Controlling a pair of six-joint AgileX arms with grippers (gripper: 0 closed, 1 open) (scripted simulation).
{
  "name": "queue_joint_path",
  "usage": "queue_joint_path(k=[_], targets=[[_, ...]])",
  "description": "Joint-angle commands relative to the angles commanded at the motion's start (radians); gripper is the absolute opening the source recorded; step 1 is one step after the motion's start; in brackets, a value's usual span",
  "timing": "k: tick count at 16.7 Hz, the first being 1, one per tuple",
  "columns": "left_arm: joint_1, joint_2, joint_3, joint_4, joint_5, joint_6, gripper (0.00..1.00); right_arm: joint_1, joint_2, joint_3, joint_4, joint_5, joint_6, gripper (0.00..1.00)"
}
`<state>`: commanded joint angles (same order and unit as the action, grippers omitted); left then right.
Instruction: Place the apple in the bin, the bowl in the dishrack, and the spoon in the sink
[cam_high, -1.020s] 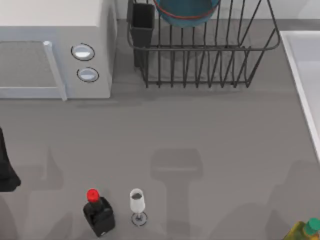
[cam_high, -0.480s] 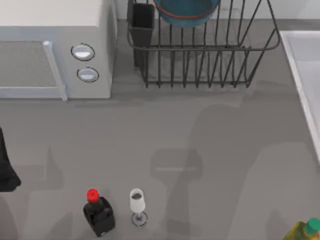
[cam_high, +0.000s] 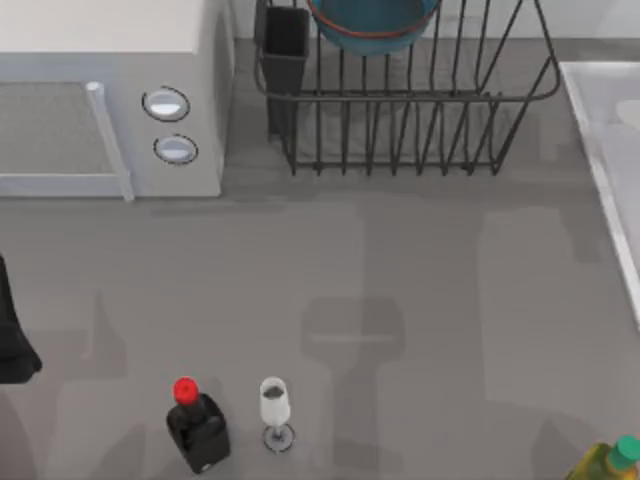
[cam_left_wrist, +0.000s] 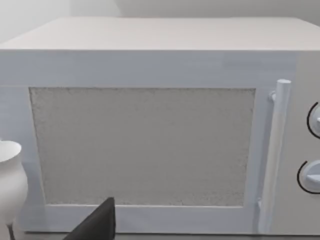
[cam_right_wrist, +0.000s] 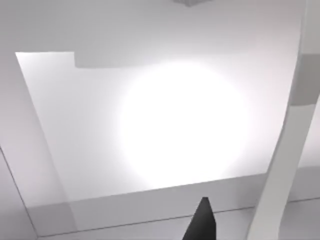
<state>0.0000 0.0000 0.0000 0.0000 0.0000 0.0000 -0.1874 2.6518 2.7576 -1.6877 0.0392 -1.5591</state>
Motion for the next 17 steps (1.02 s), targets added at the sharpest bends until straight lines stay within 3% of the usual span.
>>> queue_joint_path(k=[4,11,17], targets=[[0.000,0.000,0.000,0.000,0.000,0.000,1.00,0.036,0.093,0.136,-0.037,0.000,0.049,0.00],[0.000,0.000,0.000,0.000,0.000,0.000,1.00,0.033,0.098,0.141,-0.035,0.001,0.054,0.00],[0.000,0.000,0.000,0.000,0.000,0.000,1.00,0.036,0.031,-0.066,0.106,0.000,0.056,0.00]])
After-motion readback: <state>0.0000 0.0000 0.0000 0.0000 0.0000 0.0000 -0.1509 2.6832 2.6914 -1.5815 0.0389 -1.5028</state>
